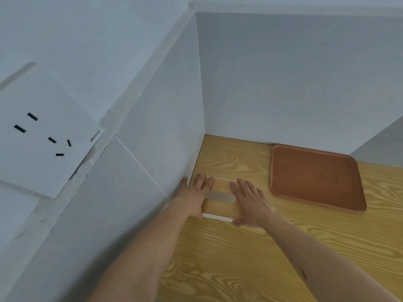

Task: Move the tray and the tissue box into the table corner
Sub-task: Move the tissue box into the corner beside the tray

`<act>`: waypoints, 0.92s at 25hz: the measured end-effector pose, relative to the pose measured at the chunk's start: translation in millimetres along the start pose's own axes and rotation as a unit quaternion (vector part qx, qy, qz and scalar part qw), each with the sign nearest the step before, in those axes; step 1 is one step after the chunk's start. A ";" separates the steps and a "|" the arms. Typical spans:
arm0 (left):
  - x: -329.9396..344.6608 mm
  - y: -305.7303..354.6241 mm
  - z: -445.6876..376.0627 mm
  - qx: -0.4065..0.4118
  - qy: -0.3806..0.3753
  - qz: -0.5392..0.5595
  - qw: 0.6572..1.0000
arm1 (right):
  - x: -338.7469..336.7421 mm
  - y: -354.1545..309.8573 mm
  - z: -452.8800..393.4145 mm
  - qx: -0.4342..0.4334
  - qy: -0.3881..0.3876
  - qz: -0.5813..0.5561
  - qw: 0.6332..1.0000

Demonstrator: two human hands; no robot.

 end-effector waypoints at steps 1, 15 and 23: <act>2.8 3.1 3.0 -0.007 0.008 0.017 1.000 | 0.2 -0.4 1.8 0.002 -0.008 -0.006 1.000; 81.0 59.1 58.8 -0.039 0.162 0.087 0.982 | 54.7 -19.8 86.3 -0.001 0.098 0.003 0.995; 56.0 46.7 36.5 -0.065 0.143 0.065 0.985 | 37.2 -16.1 55.9 0.013 0.074 -0.011 0.997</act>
Point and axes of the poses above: each hand's wrist, its own z-axis away from the middle knuckle, its own x-axis out of the palm, y = z × x, the point moved 3 cm from there along -z, towards the middle knuckle, and after that the axes turned 9 degrees about x, right-handed, at the moved point
